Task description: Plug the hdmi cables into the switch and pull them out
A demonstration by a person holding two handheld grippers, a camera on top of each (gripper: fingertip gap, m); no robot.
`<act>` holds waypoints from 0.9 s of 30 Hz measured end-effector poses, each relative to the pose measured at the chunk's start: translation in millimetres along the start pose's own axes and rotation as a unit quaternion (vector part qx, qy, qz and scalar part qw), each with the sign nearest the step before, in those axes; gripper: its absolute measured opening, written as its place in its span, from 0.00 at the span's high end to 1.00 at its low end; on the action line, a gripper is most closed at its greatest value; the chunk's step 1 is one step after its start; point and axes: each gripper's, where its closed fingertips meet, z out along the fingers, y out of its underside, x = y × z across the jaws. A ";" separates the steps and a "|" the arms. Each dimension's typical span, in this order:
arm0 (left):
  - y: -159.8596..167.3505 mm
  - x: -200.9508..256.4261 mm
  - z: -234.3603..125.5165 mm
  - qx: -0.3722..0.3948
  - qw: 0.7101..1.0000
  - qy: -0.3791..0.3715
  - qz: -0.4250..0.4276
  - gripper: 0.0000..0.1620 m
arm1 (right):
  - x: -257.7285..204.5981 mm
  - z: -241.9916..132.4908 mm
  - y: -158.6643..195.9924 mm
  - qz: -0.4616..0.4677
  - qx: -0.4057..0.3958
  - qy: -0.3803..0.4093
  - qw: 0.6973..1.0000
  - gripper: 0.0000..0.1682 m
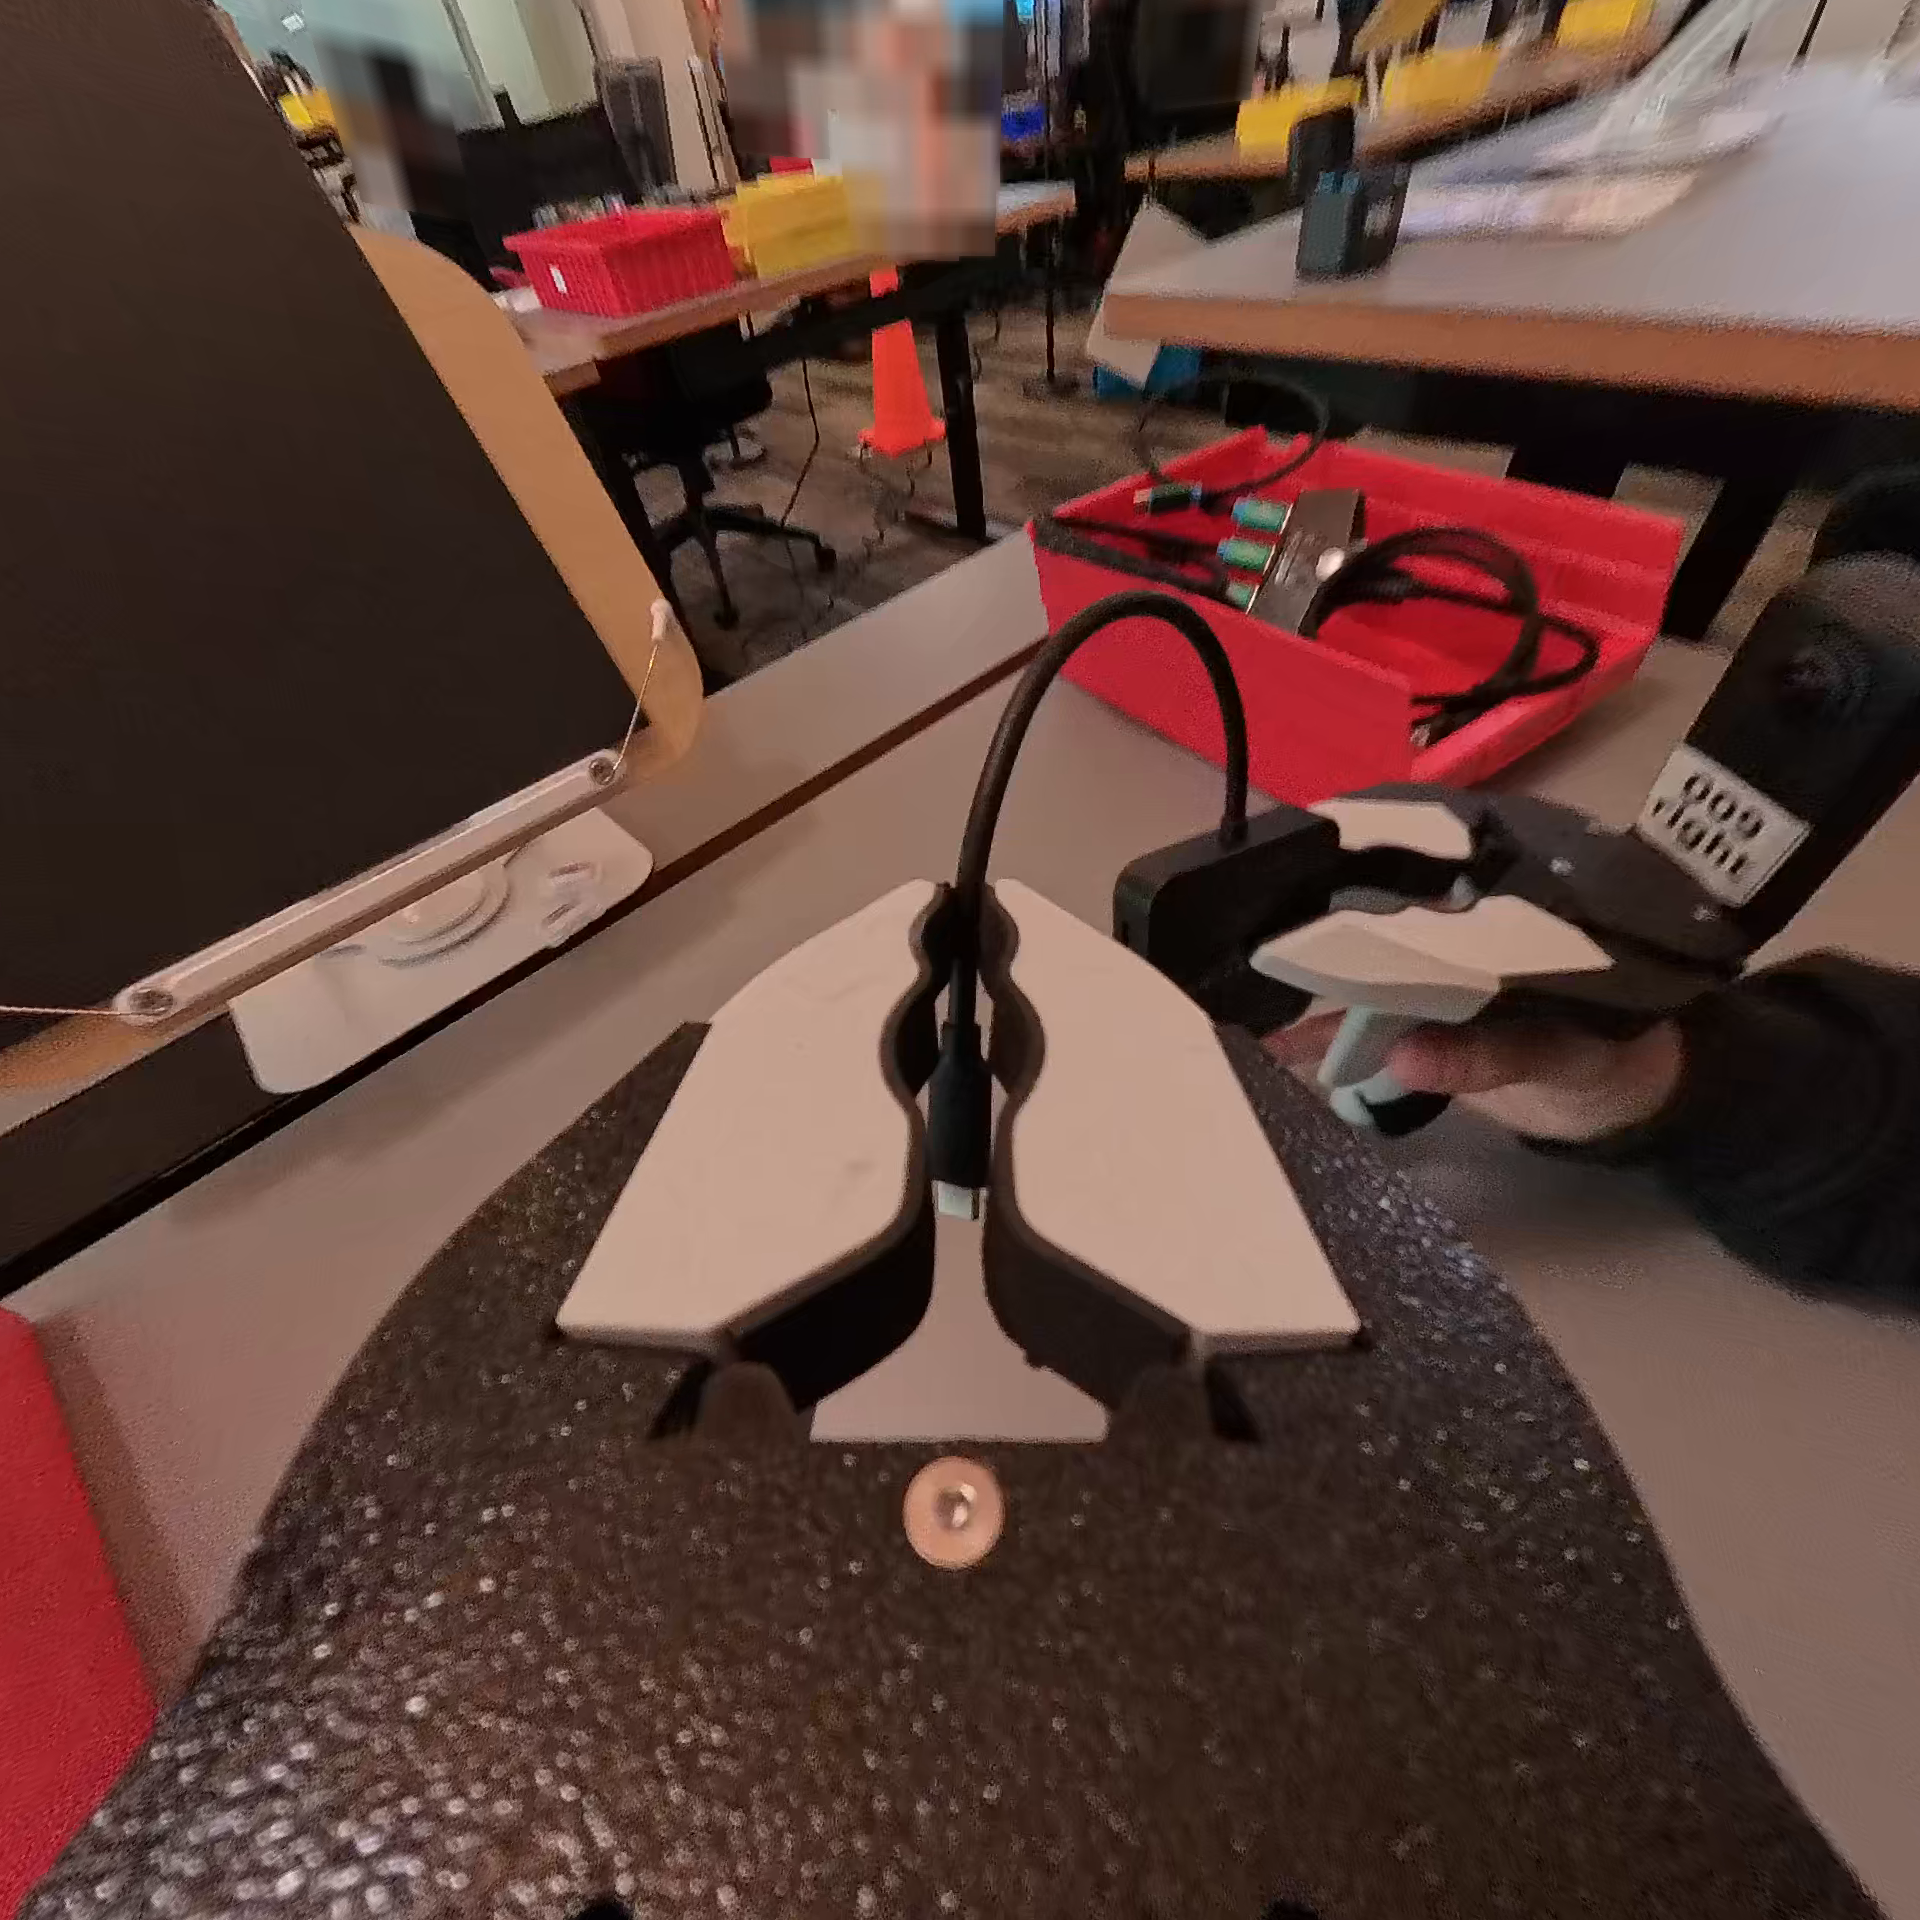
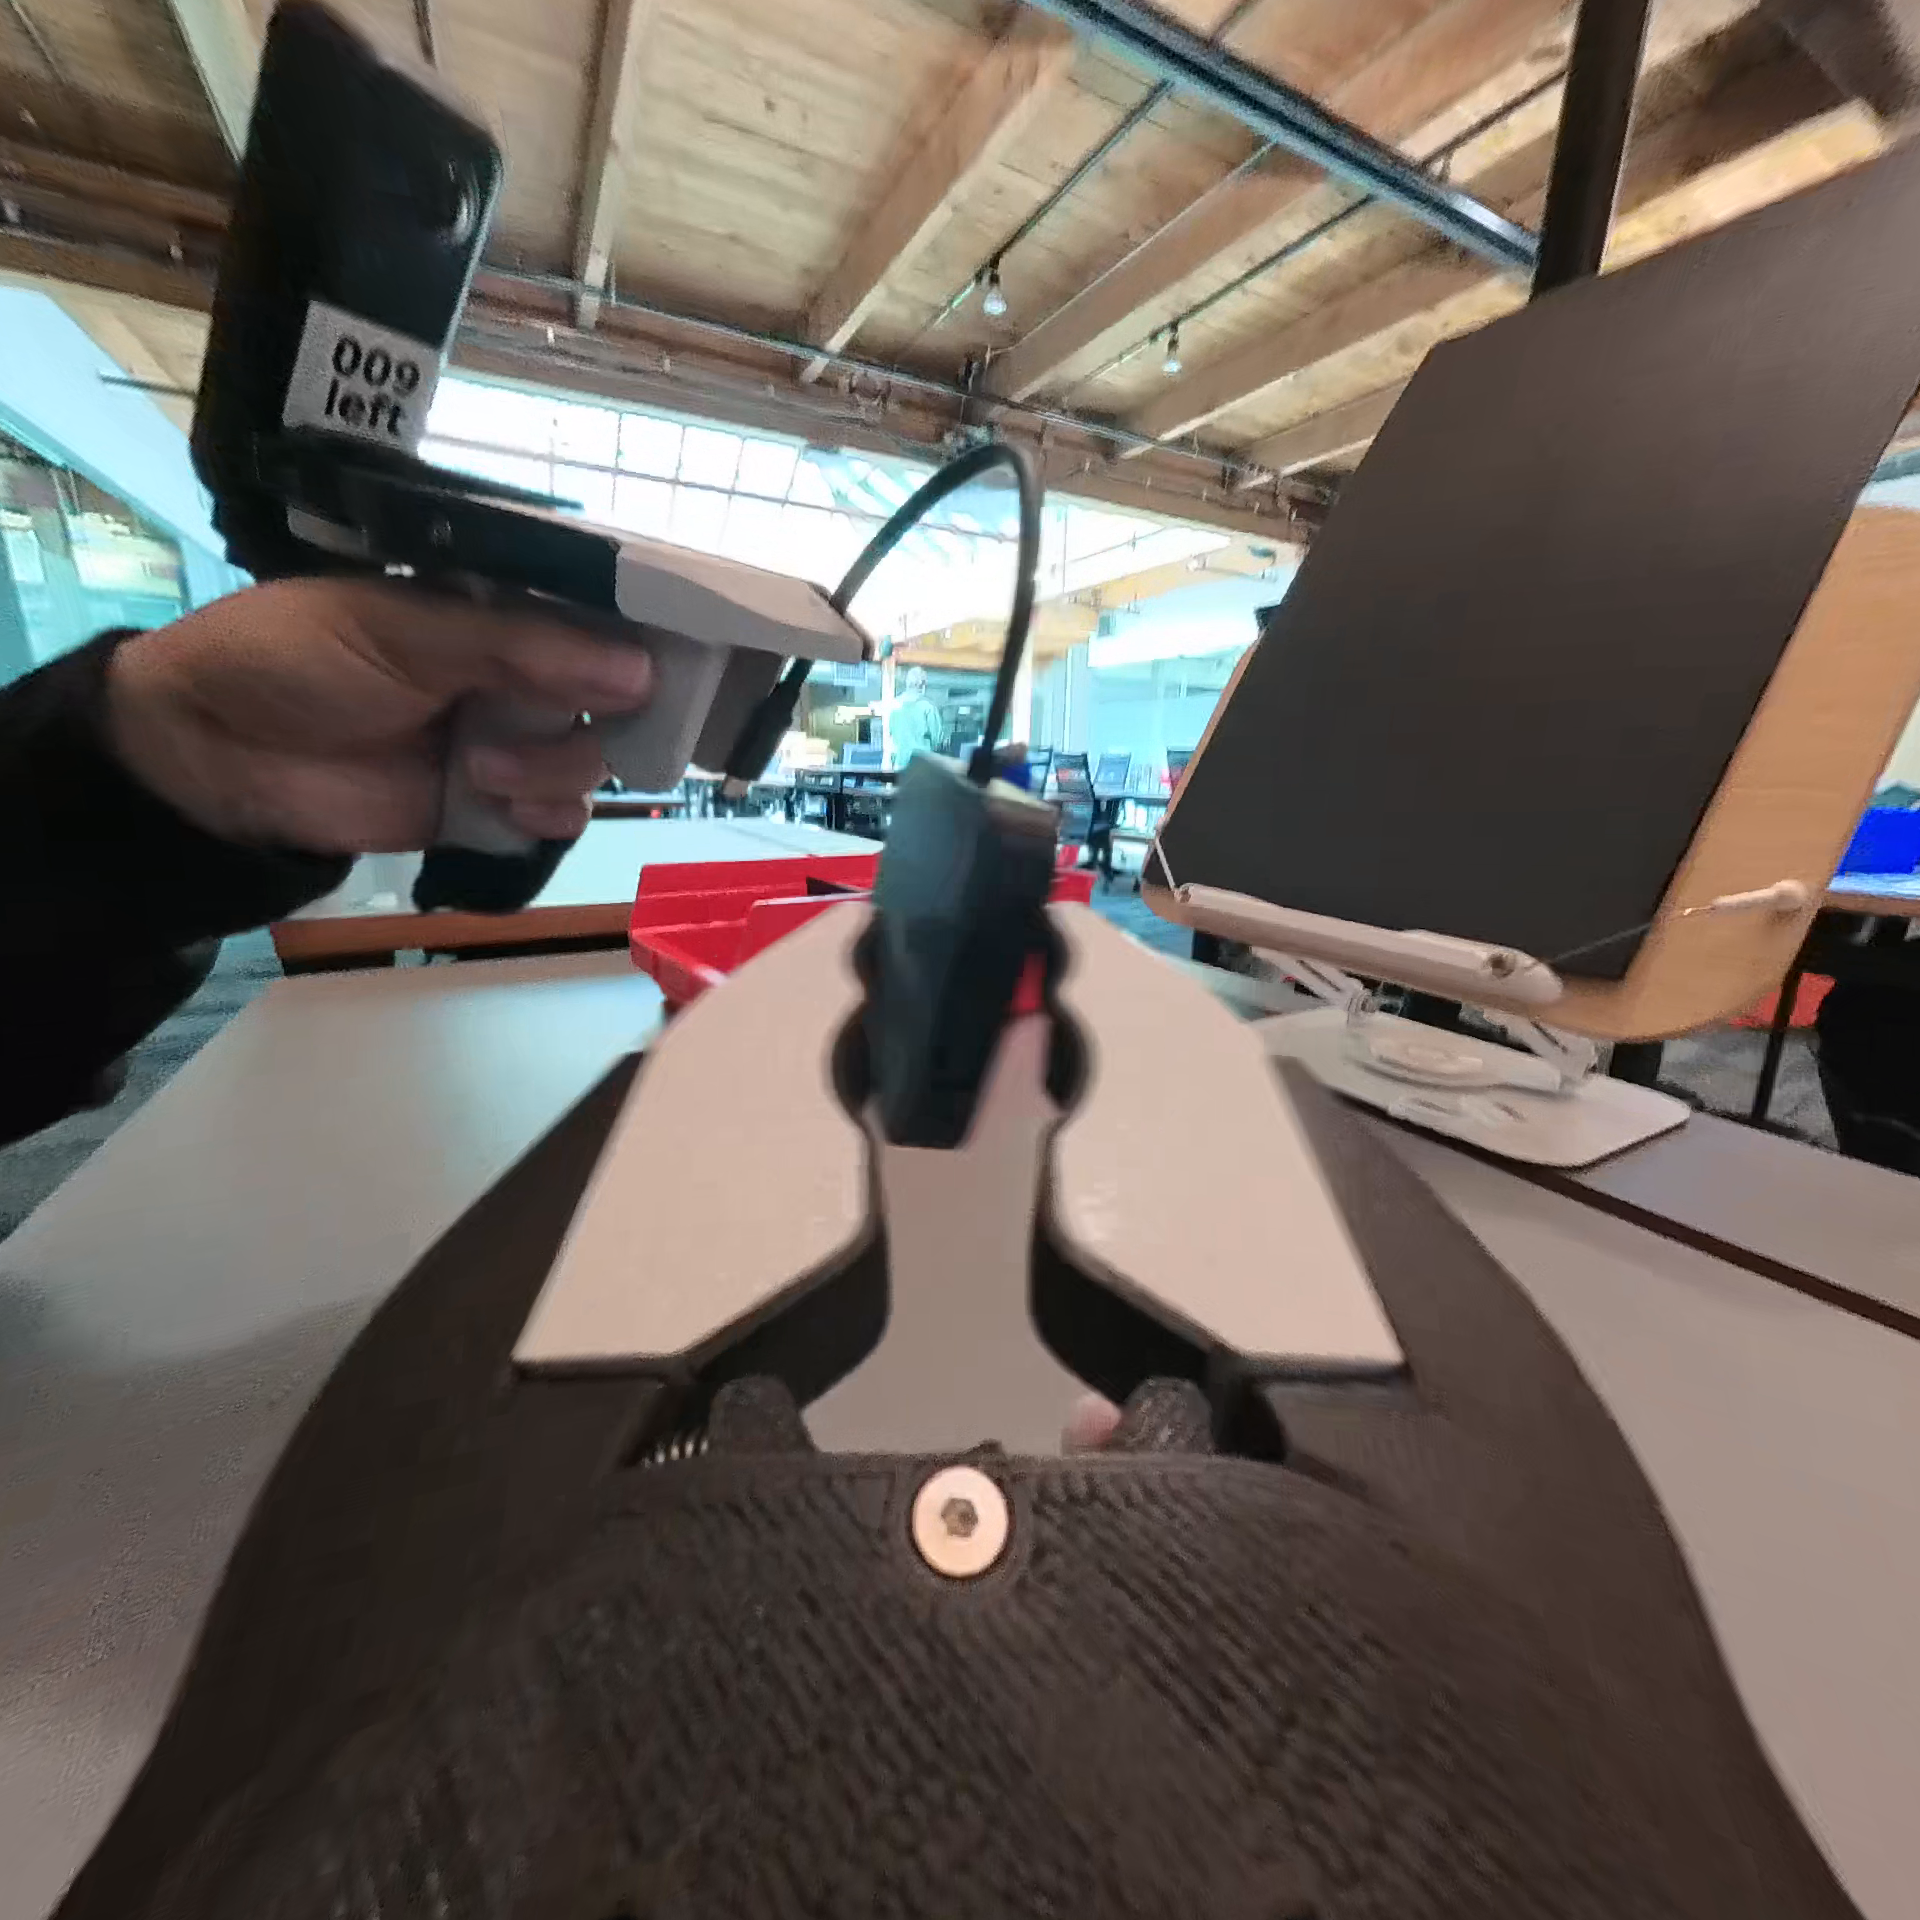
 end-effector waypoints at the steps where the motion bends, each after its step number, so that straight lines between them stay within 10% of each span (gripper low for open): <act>1: -3.0 4.2 -1.4 0.018 1.000 0.005 -0.015 0.98 | 0.8 -2.0 -2.6 -0.005 0.008 0.000 1.000 0.87; 9: 24.2 -2.5 -12.2 0.004 0.999 -0.049 -0.005 0.95 | 7.0 -6.7 2.7 -0.108 -0.042 0.025 0.993 0.92; 14: 32.6 -23.3 -27.2 -0.067 0.974 -0.175 0.130 0.72 | 19.9 -8.9 18.4 -0.273 -0.137 0.084 0.949 0.92; 21: 37.8 52.0 12.7 -0.113 0.921 -0.055 0.369 0.77 | 8.7 -4.8 29.9 -0.293 -0.164 0.048 0.941 0.92; 27: 51.9 49.3 34.0 -0.142 0.905 -0.042 0.399 0.77 | -5.0 -2.9 27.7 -0.291 -0.144 0.011 0.946 0.92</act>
